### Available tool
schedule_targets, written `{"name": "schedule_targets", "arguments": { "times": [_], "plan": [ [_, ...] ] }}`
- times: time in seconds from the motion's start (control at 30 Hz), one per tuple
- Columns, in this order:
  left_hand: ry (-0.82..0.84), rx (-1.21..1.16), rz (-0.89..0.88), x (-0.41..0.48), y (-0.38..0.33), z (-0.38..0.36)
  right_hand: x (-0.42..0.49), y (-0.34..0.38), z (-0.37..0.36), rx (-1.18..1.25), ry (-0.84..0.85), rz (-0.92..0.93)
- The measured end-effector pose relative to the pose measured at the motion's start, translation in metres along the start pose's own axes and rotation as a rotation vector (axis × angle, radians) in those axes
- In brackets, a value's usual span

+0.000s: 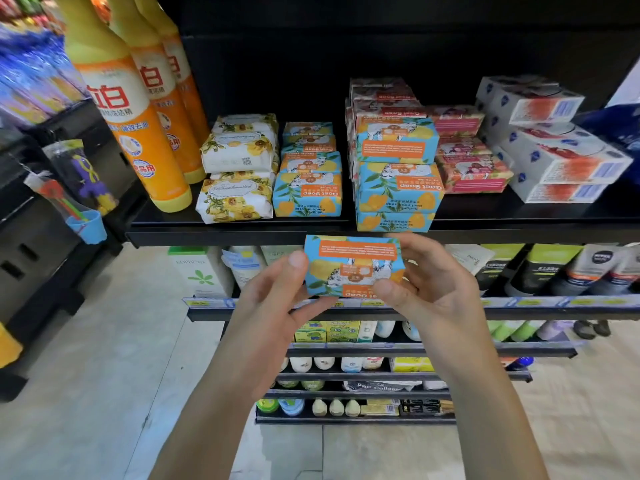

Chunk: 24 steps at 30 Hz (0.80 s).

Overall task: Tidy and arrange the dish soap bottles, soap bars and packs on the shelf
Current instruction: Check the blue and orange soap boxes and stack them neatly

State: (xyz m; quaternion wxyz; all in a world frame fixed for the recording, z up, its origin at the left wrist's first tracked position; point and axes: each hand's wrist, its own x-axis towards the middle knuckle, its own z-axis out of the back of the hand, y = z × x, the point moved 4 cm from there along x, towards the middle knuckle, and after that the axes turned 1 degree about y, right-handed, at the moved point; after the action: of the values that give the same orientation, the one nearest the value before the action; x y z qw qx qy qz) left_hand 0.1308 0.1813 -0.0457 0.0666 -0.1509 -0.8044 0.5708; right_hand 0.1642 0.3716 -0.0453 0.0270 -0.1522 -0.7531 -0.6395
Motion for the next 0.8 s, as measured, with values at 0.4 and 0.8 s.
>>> {"name": "schedule_targets", "arguments": {
  "times": [0.4,0.8],
  "plan": [
    [-0.062,-0.037,0.003,0.005,0.0048,-0.0001,0.0003,-0.0032,-0.0013,-0.015,0.047,-0.085],
    [-0.086,-0.031,-0.04,0.0041,0.0047,-0.0039,0.0013,-0.0091,-0.0035,0.03,-0.086,-0.227]
  ]
}}
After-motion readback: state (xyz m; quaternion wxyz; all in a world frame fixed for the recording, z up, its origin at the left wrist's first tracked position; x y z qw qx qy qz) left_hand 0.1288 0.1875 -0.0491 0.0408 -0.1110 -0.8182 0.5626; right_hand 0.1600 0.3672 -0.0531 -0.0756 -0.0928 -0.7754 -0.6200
